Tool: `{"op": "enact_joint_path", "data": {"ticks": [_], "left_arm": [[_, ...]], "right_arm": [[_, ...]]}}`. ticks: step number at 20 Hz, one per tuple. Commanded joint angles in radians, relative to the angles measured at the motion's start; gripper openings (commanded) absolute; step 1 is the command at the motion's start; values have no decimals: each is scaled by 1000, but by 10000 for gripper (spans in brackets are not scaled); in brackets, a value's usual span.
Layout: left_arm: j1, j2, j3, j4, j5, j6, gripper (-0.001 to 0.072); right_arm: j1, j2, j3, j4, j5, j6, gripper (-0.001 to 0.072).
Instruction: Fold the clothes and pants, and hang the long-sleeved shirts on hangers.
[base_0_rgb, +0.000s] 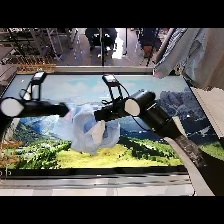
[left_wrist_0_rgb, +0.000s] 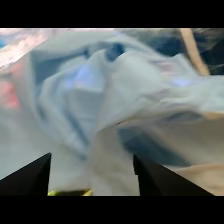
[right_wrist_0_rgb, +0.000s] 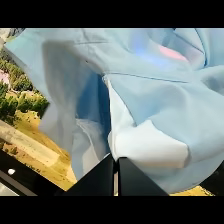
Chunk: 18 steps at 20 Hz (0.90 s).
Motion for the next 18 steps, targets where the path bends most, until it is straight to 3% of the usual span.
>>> {"op": "enact_joint_path", "data": {"ticks": [1, 3, 5, 7, 11, 17, 18], "left_arm": [[230, 70, -32, 333, -257, -32, 449], [425, 134, -129, 491, -206, -64, 449], [625, 172, -259, 476, -35, -154, 449], [762, 165, -362, 409, 127, -160, 436], [804, 59, -396, 379, 270, -159, 407], [804, -59, -396, 396, 336, -160, 402], [804, -70, -396, 396, 349, -159, 336]], "right_arm": [[14, -34, 6, 1, -2, -13, 20], [14, -34, 6, 2, -8, -13, 21], [14, -34, 6, 6, -25, -23, 21], [14, -34, 6, 9, -26, -33, 21], [14, -34, 6, 7, -28, -40, 22], [14, -34, 6, -13, -28, -48, 22], [14, -34, 6, -13, -29, -48, 22]]}}
